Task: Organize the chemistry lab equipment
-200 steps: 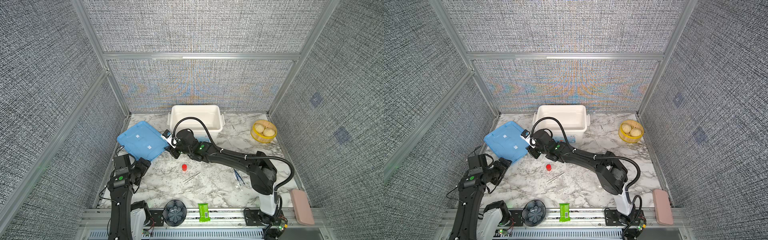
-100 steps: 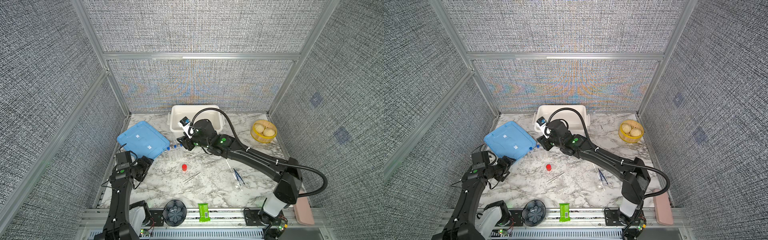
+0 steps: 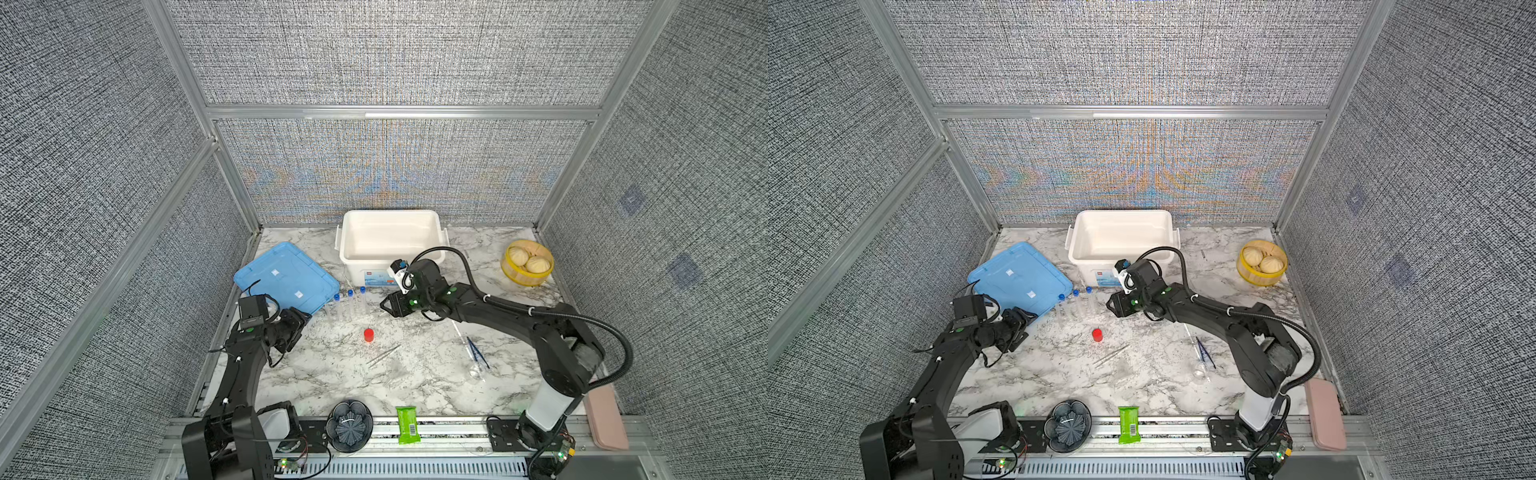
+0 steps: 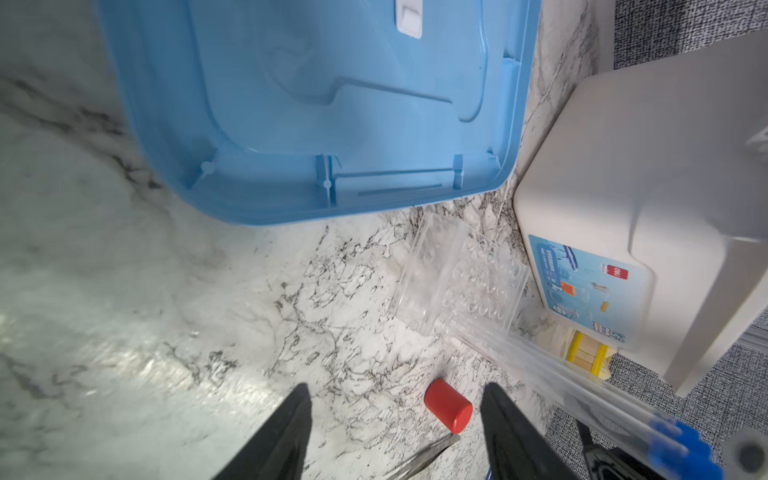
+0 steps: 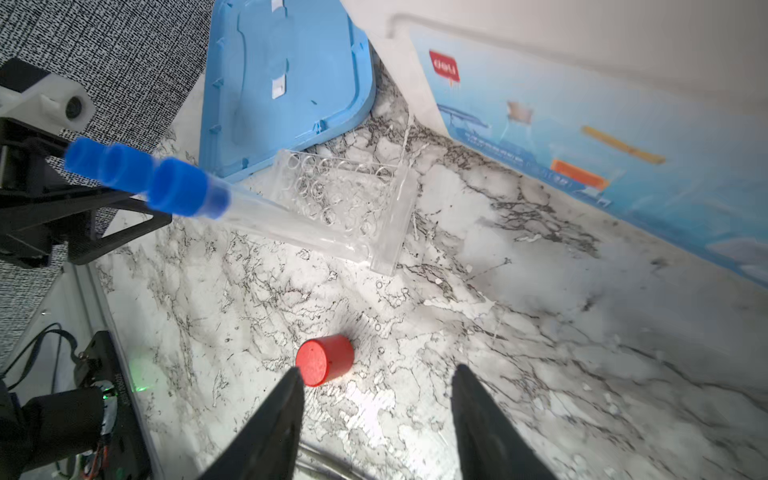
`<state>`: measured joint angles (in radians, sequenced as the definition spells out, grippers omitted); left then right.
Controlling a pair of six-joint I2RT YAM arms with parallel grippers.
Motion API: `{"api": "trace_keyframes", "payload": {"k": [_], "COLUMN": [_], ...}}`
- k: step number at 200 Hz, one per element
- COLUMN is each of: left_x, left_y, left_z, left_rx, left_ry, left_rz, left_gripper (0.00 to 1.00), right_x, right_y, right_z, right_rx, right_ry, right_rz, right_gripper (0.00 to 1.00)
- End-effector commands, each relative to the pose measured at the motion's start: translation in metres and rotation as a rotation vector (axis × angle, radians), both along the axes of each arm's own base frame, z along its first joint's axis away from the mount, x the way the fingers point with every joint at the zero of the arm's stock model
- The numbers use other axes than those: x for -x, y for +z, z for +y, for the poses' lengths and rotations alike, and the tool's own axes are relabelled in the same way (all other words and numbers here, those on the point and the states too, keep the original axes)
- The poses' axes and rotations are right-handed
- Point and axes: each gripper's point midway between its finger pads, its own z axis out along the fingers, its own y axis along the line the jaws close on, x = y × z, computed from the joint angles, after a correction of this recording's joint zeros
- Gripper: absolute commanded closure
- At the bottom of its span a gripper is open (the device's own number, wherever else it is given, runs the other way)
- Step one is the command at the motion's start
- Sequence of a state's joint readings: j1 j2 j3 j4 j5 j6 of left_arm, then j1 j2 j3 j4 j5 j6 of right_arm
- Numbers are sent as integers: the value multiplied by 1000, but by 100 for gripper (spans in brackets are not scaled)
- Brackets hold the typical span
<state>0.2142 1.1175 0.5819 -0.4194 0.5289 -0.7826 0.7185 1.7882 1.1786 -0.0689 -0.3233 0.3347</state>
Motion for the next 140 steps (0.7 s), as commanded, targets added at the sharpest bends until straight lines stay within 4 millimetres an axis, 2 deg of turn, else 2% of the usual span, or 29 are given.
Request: {"api": "trace_keyframes", "payload": {"k": [1, 19, 57, 140], "left_x": [-17, -24, -39, -54], "left_y": [3, 1, -3, -12], "left_z": [-4, -9, -16, -28], "left_rx": [9, 13, 14, 47], "left_ry": [-24, -52, -82, -130], "left_rz": [-51, -48, -67, -69], "left_gripper": [42, 49, 54, 58], "right_x": [-4, -11, -24, -31], "right_y": [2, -11, -26, -45], "right_z": [17, 21, 32, 46], "right_rx": [-125, -138, -185, -206], "right_ry": [36, 14, -36, -53], "right_rz": [50, 66, 94, 147], "right_gripper": [56, 61, 65, 70]}}
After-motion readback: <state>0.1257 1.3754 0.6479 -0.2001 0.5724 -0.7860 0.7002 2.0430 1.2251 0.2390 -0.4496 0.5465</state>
